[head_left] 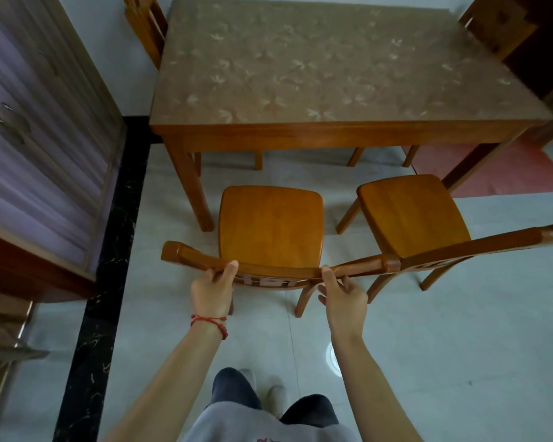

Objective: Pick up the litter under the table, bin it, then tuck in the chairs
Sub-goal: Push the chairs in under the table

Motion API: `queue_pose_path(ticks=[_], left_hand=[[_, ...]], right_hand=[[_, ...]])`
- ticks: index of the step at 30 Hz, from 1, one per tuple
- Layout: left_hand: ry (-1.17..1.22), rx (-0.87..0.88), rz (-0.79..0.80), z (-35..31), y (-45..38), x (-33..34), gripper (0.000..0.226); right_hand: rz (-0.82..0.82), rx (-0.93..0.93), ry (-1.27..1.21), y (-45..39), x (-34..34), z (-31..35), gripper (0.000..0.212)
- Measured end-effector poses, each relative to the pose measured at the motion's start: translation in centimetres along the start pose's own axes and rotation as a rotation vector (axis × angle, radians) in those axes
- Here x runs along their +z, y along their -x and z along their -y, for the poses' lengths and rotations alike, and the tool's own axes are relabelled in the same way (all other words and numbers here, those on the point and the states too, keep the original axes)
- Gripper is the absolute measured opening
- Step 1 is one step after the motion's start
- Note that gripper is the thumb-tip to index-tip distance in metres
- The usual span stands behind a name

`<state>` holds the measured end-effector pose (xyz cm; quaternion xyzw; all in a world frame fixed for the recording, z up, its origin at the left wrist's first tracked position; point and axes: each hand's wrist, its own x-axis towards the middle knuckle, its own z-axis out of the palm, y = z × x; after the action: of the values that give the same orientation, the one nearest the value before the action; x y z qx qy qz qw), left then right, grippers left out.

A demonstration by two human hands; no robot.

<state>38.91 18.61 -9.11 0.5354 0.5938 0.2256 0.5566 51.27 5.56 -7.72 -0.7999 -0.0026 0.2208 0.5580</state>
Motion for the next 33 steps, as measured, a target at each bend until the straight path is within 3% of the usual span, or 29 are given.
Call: queue_pose_path(ticks=[6,11,18,29,33], left_hand=[[-0.013,0.027,-0.022,0.1,-0.7,0.2,0.023],[-0.028,0.054,-0.067,0.4,-0.8,0.4,0.027],[0.031,0.043,-0.064,-0.2,-0.5,1.7,0.026],[0.057,0.0,-0.109,-2.7,-3.9,5.9,0.022],[0.041,-0.004,-0.126,-3.9,-5.4,8.0,0.03]], right_hand=[[-0.019,0.035,0.042,-0.7,0.8,0.1,0.017],[-0.06,0.012,0.039,-0.9,0.8,0.2,0.027],[-0.036,0.012,0.054,-2.7,0.3,0.4,0.016],[0.012,-0.032,0.08,-8.6,0.5,2.4,0.024],[0.033,-0.054,0.099,-11.8,0.5,3.5,0.026]])
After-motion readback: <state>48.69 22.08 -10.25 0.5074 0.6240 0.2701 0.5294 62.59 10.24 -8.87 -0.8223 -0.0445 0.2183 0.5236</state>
